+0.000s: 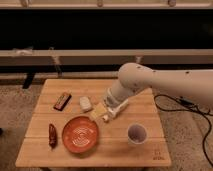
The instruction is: Place the white sponge in the ceramic bowl
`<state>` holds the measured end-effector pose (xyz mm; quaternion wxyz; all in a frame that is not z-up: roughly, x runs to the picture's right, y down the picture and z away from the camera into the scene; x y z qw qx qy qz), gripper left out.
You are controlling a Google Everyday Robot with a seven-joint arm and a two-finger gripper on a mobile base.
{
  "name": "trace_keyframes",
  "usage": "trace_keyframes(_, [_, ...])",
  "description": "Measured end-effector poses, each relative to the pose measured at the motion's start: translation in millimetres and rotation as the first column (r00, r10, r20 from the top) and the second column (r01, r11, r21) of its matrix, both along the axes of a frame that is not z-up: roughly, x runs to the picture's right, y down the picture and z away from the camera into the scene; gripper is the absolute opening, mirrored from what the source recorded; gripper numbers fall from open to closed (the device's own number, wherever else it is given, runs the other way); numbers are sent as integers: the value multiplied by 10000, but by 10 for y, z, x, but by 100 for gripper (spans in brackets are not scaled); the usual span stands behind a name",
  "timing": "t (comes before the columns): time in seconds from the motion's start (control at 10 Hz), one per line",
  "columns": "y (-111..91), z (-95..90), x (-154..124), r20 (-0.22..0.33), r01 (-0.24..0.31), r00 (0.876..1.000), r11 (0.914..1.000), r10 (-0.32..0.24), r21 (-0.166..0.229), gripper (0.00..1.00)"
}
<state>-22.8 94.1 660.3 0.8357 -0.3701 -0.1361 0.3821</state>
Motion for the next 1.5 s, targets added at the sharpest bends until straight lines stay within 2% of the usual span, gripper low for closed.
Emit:
trace_keyframes(0.9, [-12,18,2,-23,136,9999,9999,-136,2,80])
trace_keyframes(1.2, [-133,365,-203,-231,885,9958,9961,-885,-13,80])
trace_keyframes(1.5, [-316,849,-707,-907,1753,9807,9844,-1731,169,80])
